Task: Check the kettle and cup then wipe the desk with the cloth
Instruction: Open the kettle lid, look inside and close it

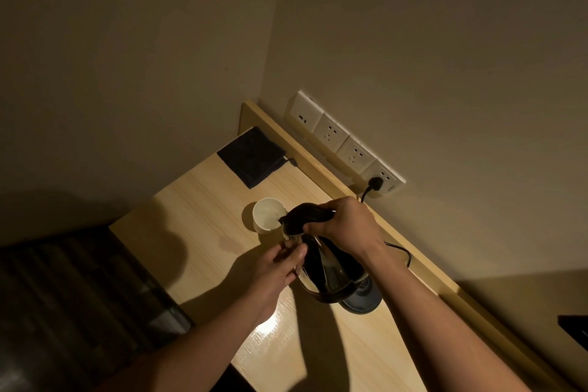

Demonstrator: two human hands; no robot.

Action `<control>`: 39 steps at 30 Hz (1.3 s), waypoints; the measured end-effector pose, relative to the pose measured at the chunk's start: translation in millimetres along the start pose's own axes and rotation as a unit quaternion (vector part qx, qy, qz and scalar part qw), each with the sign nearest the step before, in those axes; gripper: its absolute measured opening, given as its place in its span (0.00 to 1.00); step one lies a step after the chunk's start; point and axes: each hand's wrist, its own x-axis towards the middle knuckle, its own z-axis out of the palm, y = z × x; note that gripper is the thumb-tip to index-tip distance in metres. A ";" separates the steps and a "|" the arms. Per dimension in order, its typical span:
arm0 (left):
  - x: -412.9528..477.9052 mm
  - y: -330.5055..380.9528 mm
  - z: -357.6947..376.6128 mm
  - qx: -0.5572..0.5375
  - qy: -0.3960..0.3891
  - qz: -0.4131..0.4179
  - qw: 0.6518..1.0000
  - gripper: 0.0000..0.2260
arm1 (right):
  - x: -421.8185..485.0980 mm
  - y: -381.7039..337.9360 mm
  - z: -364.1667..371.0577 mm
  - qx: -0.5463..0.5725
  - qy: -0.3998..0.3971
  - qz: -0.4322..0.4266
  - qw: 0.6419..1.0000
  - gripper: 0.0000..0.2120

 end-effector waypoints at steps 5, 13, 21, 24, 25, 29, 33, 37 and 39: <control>-1.3 4.2 1.7 0.034 0.013 0.019 0.999 0.25 | -5.5 7.9 3.4 0.030 0.000 -0.007 1.000 0.29; -1.1 9.8 2.6 0.134 0.030 0.097 0.986 0.16 | -29.3 31.1 13.2 0.166 0.024 -0.007 0.986 0.28; -12.9 9.5 20.6 0.252 0.041 0.193 0.947 0.32 | -71.7 70.7 30.3 0.330 0.121 0.011 0.936 0.29; -15.5 10.4 31.8 0.323 0.032 0.232 0.917 0.31 | -84.4 85.6 30.0 0.359 0.154 0.010 0.920 0.29; -15.1 9.3 37.2 0.325 0.023 0.231 0.917 0.31 | -87.6 91.7 27.2 0.370 0.159 0.014 0.915 0.30; -9.2 -3.1 63.1 0.319 0.005 0.220 0.922 0.32 | -102.9 117.5 14.5 0.385 0.178 0.023 0.905 0.30; -3.3 -21.6 89.1 0.344 -0.015 0.250 0.905 0.29 | -117.5 147.2 7.6 0.398 0.204 0.037 0.894 0.30; 2.3 -43.9 105.7 0.388 -0.011 0.309 0.868 0.25 | -128.1 174.2 4.5 0.396 0.219 0.042 0.891 0.31; 5.4 -53.5 110.7 0.409 -0.019 0.321 0.854 0.24 | -132.3 185.6 5.6 0.394 0.222 0.041 0.891 0.31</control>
